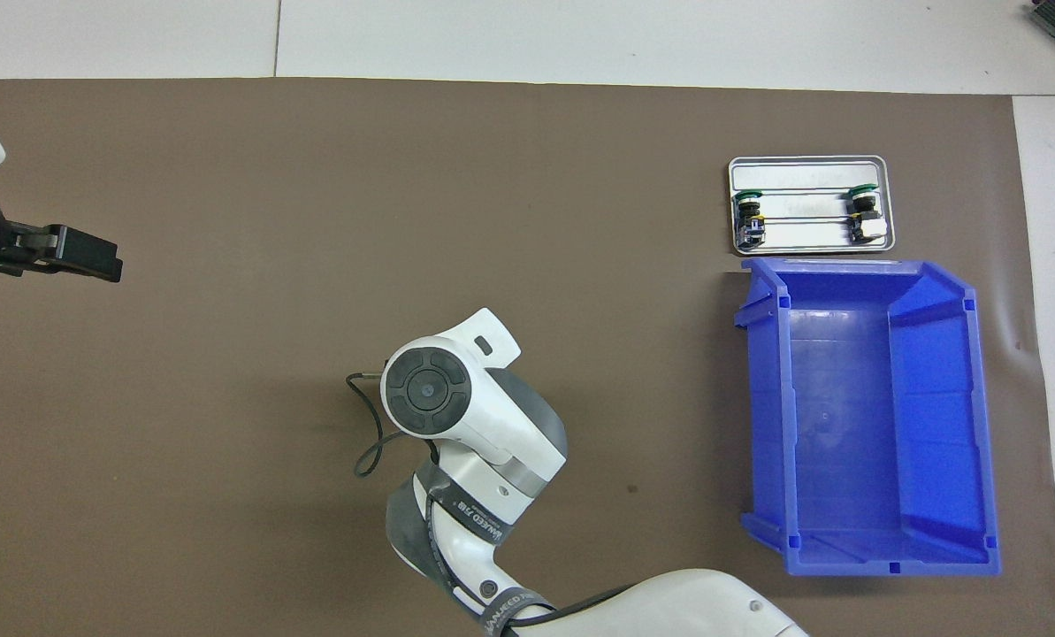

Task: Place and press button with both arms
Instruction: 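Grasp the green button with the right gripper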

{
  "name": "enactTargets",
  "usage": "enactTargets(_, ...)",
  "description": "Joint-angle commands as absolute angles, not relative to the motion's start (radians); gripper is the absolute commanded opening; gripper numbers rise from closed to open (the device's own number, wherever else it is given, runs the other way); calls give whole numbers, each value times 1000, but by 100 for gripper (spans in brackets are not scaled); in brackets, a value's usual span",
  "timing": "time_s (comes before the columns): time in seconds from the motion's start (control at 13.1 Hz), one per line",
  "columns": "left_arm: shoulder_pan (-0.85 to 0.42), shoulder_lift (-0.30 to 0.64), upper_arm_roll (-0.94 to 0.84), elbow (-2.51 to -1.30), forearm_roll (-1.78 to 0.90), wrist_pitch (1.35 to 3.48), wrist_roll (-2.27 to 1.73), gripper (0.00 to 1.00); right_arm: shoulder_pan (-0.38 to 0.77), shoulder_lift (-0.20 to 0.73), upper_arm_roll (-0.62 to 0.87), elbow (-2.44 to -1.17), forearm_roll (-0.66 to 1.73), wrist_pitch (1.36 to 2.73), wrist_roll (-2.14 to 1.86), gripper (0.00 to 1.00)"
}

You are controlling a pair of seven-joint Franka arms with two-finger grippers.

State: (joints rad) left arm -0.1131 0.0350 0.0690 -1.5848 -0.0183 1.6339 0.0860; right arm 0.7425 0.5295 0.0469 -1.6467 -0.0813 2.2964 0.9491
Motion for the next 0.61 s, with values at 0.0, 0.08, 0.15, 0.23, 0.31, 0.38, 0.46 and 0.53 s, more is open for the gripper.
enactTargets(0.0,-107,8,66,-1620,-5,1660,80,99,747,534,44,-1634,-121,2292,977,4)
enactTargets(0.08,-107,8,66,-1620,-5,1661,80,99,746,531,44,-1635,-121,2295,977,0)
enactTargets(0.15,-107,8,66,-1621,-5,1661,81,99,738,525,46,-1635,-123,2293,970,0)
enactTargets(0.23,-109,6,66,-1624,-5,1663,87,99,733,514,46,-1637,-118,2292,969,0)
enactTargets(0.31,-109,6,66,-1629,-5,1667,87,99,723,499,46,-1638,-117,2289,973,0)
enactTargets(0.38,-109,5,66,-1632,-5,1670,89,99,706,474,46,-1646,-117,2286,973,0)
enactTargets(0.46,-109,5,66,-1631,-5,1666,89,99,684,441,46,-1664,-117,2281,966,0)
enactTargets(0.53,-110,5,66,-1631,-5,1661,86,99,661,404,46,-1687,-117,2280,962,0)
